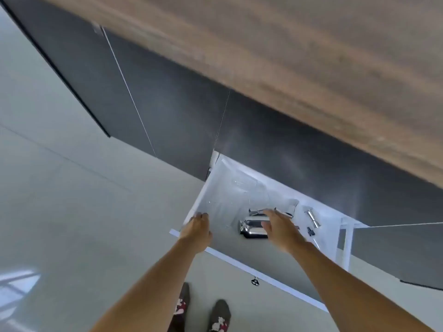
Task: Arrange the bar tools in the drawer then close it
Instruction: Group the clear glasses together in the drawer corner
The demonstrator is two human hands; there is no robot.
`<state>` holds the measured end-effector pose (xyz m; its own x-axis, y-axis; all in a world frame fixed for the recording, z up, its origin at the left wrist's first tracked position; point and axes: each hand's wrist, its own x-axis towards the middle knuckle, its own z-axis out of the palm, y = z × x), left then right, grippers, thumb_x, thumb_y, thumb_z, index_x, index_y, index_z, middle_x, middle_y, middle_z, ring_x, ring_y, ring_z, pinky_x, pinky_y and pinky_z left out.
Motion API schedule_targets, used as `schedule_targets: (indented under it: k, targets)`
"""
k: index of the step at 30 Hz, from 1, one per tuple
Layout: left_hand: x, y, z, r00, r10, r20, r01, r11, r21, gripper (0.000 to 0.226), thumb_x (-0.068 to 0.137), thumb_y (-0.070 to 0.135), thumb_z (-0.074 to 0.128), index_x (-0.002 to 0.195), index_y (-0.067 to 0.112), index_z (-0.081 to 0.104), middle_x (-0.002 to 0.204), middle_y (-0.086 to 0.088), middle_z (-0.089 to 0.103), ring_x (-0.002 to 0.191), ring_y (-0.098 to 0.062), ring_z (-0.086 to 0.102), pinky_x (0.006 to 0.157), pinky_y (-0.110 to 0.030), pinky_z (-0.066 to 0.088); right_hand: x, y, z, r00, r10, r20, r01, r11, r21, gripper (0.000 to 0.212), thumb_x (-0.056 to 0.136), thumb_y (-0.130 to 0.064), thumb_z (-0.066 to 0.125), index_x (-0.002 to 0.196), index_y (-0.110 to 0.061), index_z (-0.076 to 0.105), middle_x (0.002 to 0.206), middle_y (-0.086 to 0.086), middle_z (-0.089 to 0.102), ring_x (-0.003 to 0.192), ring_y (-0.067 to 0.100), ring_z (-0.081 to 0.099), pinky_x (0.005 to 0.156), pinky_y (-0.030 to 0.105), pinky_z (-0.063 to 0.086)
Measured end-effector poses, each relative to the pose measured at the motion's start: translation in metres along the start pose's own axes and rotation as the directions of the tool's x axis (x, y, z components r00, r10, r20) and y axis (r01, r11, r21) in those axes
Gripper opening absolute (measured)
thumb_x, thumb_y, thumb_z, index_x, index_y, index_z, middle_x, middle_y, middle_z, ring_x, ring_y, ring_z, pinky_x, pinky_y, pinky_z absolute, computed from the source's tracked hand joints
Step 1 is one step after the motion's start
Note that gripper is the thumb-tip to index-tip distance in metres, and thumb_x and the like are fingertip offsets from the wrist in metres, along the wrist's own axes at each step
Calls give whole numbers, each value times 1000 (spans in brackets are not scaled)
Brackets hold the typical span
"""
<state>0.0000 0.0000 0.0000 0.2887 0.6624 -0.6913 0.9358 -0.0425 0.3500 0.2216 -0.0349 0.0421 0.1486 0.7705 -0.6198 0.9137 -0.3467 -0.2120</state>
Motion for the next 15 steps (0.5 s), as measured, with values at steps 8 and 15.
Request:
schedule_targets:
  k: [8,15]
  targets:
    - [82,-7,62,980,-198,-26,193,972,-133,49,94,11,50,137,1,29,139,-17,37,131,-31,41,99,-37,44,109,18,33,987,49,-153,-36,996,85,40,99,-18,39,136,-4,42,138,21,49,129,37,44,108,43,36]
    - [136,-3,83,966,-242,-93,218,952,-214,79,94,8,53,151,-3,0,151,-23,24,135,-36,37,100,-36,47,184,20,44,969,6,-247,5,999,47,39,99,-16,39,138,-8,39,142,17,46,132,34,40,108,42,34]
